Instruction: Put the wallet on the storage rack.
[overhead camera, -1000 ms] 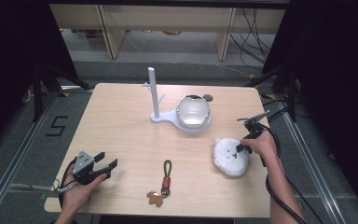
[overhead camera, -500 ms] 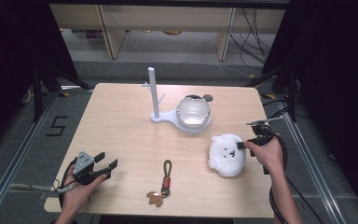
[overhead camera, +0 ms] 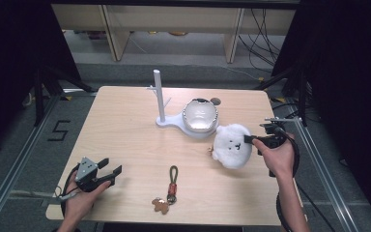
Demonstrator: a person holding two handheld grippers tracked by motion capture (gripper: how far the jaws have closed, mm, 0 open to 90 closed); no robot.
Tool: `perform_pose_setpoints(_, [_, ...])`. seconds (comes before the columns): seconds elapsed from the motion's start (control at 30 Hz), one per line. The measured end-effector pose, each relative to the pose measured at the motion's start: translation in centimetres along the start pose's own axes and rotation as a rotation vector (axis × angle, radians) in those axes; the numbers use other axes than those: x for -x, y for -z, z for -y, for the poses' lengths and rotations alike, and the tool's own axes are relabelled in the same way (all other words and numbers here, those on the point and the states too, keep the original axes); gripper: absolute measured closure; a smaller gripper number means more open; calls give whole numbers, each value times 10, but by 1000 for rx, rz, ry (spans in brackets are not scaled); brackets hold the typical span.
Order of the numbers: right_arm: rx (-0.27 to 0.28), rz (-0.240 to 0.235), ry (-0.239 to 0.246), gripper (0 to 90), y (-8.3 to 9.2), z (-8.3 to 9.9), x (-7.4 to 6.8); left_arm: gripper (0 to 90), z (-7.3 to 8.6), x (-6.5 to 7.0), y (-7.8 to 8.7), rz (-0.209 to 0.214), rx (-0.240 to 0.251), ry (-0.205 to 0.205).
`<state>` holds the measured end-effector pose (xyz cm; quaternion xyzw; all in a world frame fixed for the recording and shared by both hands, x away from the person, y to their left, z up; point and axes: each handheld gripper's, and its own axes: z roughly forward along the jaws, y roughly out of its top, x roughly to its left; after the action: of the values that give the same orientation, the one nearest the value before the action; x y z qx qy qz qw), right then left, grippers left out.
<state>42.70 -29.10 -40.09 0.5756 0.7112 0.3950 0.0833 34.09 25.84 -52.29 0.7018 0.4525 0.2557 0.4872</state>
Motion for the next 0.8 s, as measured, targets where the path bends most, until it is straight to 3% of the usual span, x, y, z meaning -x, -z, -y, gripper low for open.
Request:
perform_pose_setpoints(0.03, [27,-10,23,849,0,-2,-1,358,0,0,0,0,1,1])
perform_pose_setpoints(0.17, [108,-24,38,850,6,-10,-12,358,0,0,0,1,1,3])
perform_pose_setpoints(0.23, [120,-21,47,850,6,-12,-12,358,0,0,0,0,2,4])
perform_pose_setpoints(0.33, [194,-38,43,850,12,-18,-19,358,0,0,0,0,4,5])
perform_pose_setpoints(0.37, [194,-38,43,850,12,-18,-19,358,0,0,0,0,4,5])
perform_pose_setpoints(0.4, [198,-42,11,850,14,-19,-23,358,0,0,0,1,7,7])
perform_pose_setpoints(0.5, [254,-45,54,850,17,-25,-25,358,0,0,0,1,4,4])
perform_pose_setpoints(0.63, [272,-51,29,850,18,-29,-30,358,0,0,0,2,8,4])
perform_pose_setpoints(0.77, [306,-49,58,850,18,-34,-32,358,1,1,0,1,6,-1])
perform_pose_setpoints(0.8, [305,-60,35,850,17,-37,-36,358,1,1,0,1,7,0])
